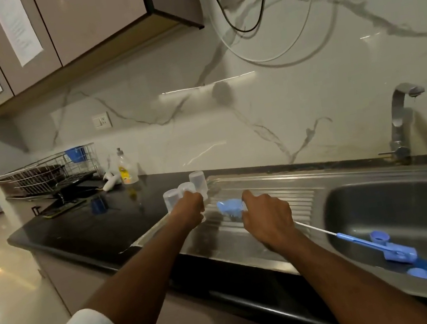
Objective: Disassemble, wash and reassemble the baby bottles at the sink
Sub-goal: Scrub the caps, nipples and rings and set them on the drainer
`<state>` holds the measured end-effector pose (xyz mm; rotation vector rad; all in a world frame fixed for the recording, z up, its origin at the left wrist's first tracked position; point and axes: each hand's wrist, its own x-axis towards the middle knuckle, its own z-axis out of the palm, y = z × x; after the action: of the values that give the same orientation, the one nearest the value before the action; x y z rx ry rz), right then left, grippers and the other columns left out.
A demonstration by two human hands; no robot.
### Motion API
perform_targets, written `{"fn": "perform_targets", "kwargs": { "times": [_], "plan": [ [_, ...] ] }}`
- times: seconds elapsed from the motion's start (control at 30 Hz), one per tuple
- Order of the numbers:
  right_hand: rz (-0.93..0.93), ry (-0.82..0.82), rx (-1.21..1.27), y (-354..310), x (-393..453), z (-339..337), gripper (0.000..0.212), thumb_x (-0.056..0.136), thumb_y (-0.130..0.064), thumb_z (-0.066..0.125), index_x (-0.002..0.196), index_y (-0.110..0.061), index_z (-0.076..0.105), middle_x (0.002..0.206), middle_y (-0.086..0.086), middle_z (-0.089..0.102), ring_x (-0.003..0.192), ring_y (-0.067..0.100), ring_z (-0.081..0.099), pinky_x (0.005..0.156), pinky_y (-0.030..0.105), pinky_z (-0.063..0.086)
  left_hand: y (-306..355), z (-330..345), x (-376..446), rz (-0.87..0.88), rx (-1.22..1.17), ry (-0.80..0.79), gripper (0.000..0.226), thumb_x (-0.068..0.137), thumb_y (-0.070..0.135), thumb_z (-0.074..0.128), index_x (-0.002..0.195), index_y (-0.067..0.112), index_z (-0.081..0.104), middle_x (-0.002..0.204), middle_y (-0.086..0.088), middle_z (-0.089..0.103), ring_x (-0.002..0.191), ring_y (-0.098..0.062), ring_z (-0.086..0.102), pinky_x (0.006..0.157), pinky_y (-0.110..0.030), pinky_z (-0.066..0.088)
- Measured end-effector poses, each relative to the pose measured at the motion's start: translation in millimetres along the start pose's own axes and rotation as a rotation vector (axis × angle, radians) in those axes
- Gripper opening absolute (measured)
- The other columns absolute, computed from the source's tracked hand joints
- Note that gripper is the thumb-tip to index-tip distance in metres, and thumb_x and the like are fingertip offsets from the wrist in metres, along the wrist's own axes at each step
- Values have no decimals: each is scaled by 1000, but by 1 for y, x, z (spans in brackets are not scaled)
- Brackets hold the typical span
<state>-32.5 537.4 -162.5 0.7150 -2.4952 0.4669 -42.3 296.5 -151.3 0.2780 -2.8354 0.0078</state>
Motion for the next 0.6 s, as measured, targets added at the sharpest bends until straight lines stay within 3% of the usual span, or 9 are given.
{"fn": "perform_targets", "kwargs": {
  "times": [0.27, 0.43, 0.6],
  "plan": [
    [44, 19, 37, 4, -6, -7, 29, 97, -37, 55, 123, -25, 50, 105, 4, 70, 90, 27, 69, 65, 32, 39, 14, -11, -3, 4, 82, 58, 33, 90, 21, 74, 121, 12, 70, 123, -13, 63, 108, -27, 66, 92, -37, 56],
    [26, 9, 29, 10, -6, -24, 32, 98, -37, 55, 126, -24, 49, 103, 3, 70, 86, 24, 69, 70, 33, 49, 21, -33, -6, -9, 63, 90, 28, 89, 26, 74, 116, 22, 72, 121, -10, 64, 112, -27, 63, 91, -40, 55],
    [-83, 53, -131, 51, 13, -73, 28, 97, -28, 51, 123, -19, 51, 102, 5, 71, 84, 25, 68, 62, 30, 40, 67, -45, 4, 104, -8, 110, 26, 93, 37, 67, 112, 19, 71, 117, -8, 67, 111, -28, 63, 86, -38, 53]
  ]
}}
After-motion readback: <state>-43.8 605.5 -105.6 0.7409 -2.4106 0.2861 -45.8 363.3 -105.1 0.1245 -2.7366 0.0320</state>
